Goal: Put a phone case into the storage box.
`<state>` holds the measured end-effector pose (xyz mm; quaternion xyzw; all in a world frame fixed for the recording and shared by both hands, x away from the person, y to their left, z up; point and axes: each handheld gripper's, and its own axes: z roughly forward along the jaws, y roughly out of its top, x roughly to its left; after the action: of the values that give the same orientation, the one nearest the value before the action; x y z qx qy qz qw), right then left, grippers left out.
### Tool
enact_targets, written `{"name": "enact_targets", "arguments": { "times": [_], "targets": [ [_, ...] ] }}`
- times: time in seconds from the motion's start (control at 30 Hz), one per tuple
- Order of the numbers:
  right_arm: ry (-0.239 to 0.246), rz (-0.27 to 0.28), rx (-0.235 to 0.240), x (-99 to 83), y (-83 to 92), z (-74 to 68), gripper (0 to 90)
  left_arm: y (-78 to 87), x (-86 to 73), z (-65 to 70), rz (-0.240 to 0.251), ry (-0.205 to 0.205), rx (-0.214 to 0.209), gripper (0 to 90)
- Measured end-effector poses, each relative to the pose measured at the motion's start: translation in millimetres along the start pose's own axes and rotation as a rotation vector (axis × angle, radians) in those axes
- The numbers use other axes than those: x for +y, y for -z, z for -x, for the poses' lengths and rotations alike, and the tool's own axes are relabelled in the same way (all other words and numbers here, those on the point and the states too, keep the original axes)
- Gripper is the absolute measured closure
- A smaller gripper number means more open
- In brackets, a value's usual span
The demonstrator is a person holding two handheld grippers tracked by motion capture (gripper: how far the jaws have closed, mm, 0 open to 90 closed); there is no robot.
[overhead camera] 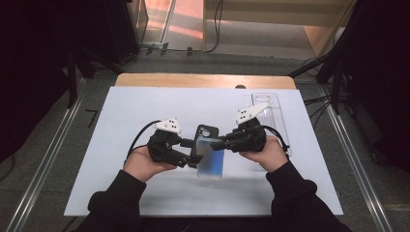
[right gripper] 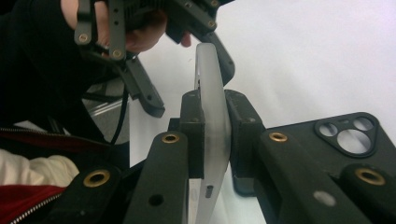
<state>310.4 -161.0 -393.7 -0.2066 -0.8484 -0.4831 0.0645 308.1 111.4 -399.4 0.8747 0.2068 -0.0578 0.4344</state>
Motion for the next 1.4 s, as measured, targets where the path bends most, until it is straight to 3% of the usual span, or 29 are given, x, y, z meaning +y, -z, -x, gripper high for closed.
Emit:
{"name": "enact_targets", "arguments": {
  "times": [0.33,0.43,0.67,0.73,0.9,1.0,1.13,1.33,1.4],
  "targets": [
    [0.043,-0.036,0.047,0.4,-7.7,-4.3,76.2,4.8,3.0,0.8,-0.005,-0.033,-0.030,41.2],
    [0.062,-0.040,0.057,0.4,-8.9,-5.4,76.2,6.4,3.1,-0.5,-0.001,-0.029,-0.059,42.7],
    [0.084,-0.050,0.087,0.7,-10.6,-6.6,76.3,7.3,1.7,1.0,-0.001,-0.050,-0.087,57.1],
    [0.094,-0.049,0.099,0.9,-10.8,-7.2,76.3,8.1,1.5,-0.5,0.001,-0.031,-0.124,60.1],
    [0.093,-0.052,0.126,1.2,-11.0,-7.6,76.3,6.6,-0.7,-0.6,-0.015,-0.052,-0.167,76.4],
    [0.091,-0.057,0.130,0.8,-11.8,-7.3,76.3,6.6,-2.5,-3.3,0.007,-0.043,-0.201,79.0],
    [0.087,-0.062,0.142,0.6,-12.4,-7.0,76.3,6.0,-3.3,-1.9,0.004,-0.056,-0.197,80.4],
    [0.078,-0.062,0.138,0.6,-12.8,-6.9,75.8,7.6,-2.0,-1.7,-0.011,-0.038,-0.206,80.7],
    [0.072,-0.066,0.145,0.7,-13.2,-6.7,71.4,8.7,-1.8,0.2,-0.014,-0.044,-0.201,80.7]
  ]
}}
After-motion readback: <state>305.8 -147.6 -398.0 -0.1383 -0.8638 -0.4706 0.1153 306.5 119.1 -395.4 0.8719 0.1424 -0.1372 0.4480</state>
